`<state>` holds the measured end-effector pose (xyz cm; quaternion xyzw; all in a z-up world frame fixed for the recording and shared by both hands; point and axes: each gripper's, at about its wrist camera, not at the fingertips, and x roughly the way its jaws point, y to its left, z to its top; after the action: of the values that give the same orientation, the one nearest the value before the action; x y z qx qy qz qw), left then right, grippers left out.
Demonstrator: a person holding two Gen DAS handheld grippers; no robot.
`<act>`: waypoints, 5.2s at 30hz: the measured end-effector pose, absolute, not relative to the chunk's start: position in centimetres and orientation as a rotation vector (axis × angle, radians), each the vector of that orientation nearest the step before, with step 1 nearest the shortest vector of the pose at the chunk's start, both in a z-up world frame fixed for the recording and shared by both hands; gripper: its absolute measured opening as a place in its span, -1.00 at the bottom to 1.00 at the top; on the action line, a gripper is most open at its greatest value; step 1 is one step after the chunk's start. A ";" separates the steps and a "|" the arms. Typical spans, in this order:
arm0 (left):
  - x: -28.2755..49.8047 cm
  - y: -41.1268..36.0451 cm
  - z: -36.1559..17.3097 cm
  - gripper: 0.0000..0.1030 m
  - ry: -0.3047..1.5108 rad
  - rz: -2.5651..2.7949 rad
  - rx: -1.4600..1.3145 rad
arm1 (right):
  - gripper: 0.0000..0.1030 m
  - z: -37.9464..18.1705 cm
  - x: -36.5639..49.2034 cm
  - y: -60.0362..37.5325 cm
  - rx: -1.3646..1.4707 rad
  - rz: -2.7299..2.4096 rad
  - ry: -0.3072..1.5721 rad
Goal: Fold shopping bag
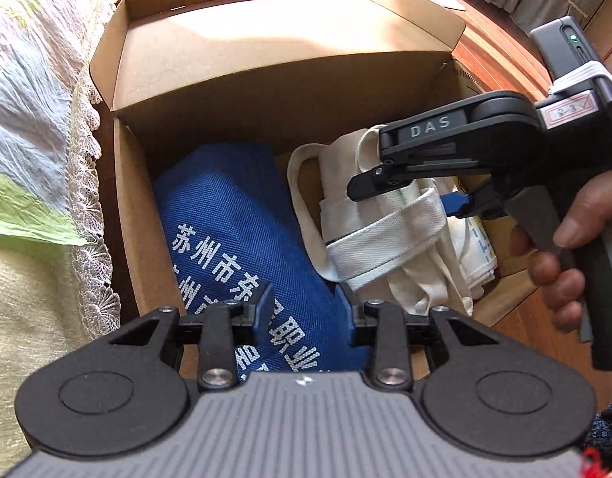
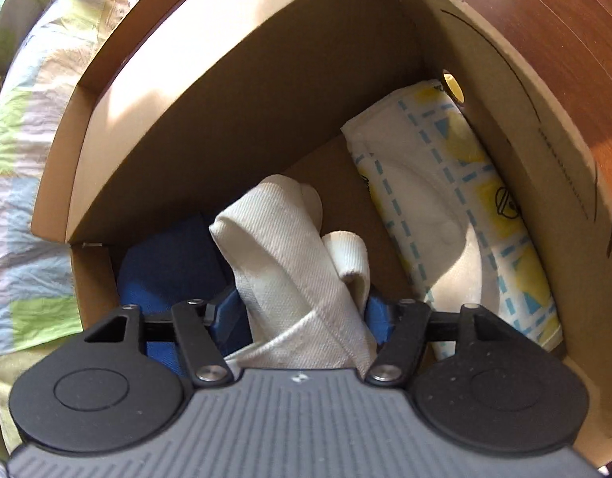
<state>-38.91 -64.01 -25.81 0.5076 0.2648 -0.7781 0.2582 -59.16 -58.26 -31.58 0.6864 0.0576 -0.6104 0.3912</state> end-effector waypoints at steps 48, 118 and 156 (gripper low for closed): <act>-37.3 -61.2 -21.5 -0.20 0.701 -2.054 1.302 | 0.20 -29.5 -61.0 -58.7 1.484 -1.460 0.201; -35.2 -38.8 -2.9 0.91 0.599 -1.613 0.907 | 0.98 -8.0 -55.7 -34.3 0.988 -1.551 0.546; -34.5 -40.0 -6.2 0.91 0.666 -1.598 1.050 | 0.98 -10.6 -54.4 -36.5 1.126 -1.605 0.701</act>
<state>-34.51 -40.05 -6.24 0.4397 0.2788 -0.6693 0.5301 -54.45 -36.50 -10.57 0.4666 0.2905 -0.6653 0.5053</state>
